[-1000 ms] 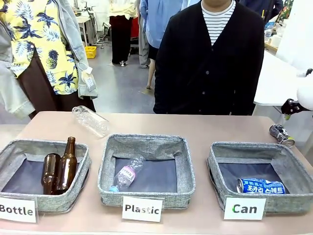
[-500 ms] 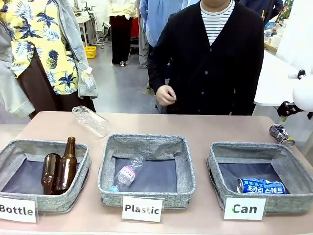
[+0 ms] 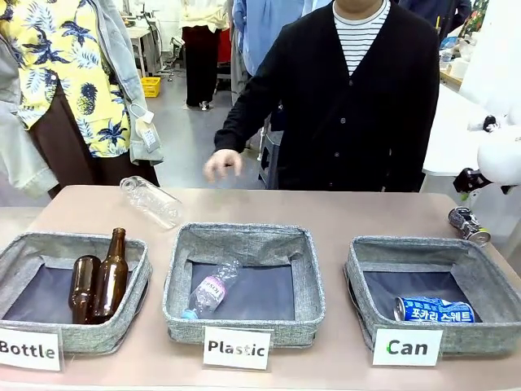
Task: Sort the can waste into the basket.
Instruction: Pick up the can waste from the table and place it in the right Fabric basket.
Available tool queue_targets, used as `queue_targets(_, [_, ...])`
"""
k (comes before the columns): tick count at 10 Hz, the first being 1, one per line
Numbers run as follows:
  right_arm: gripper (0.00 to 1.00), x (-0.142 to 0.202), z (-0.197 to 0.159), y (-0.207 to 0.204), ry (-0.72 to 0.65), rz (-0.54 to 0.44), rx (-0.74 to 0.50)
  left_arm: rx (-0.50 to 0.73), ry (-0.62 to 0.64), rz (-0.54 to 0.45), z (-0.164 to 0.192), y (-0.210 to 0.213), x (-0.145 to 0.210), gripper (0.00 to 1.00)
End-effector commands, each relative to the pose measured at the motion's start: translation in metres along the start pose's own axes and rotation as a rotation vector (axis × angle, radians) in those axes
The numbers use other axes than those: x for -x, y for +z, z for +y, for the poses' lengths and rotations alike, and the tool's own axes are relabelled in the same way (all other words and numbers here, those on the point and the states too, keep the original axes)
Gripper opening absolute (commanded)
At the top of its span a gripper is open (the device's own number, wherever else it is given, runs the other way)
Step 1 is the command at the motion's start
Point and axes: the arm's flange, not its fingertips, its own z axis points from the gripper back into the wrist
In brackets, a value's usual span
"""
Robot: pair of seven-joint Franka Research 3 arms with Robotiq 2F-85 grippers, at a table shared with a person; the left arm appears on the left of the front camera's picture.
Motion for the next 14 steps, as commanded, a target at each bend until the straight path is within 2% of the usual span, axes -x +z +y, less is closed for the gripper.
queue_targets(1, [1.0,-0.009,-0.006,-0.016,0.022,-0.009,-0.019,0.001,0.008,0.004,-0.004,0.0,0.0,1.0])
queue_targets(3, [1.0,-0.013,-0.006,-0.026,0.026,-0.011,-0.04,0.001,0.008,0.004,-0.004,0.0,0.0,1.0])
queue_targets(7, [1.0,-0.013,-0.008,-0.062,0.025,0.074,-0.035,0.001,0.008,0.004,-0.004,0.0,0.0,1.0])
queue_targets(13, [1.0,-0.008,-0.009,-0.088,0.013,0.143,-0.036,0.001,0.008,0.004,-0.004,0.0,0.0,1.0])
queue_targets(14, [0.4,-0.007,-0.01,-0.088,0.024,0.161,-0.04,0.001,0.008,0.004,-0.004,0.0,0.0,1.0])
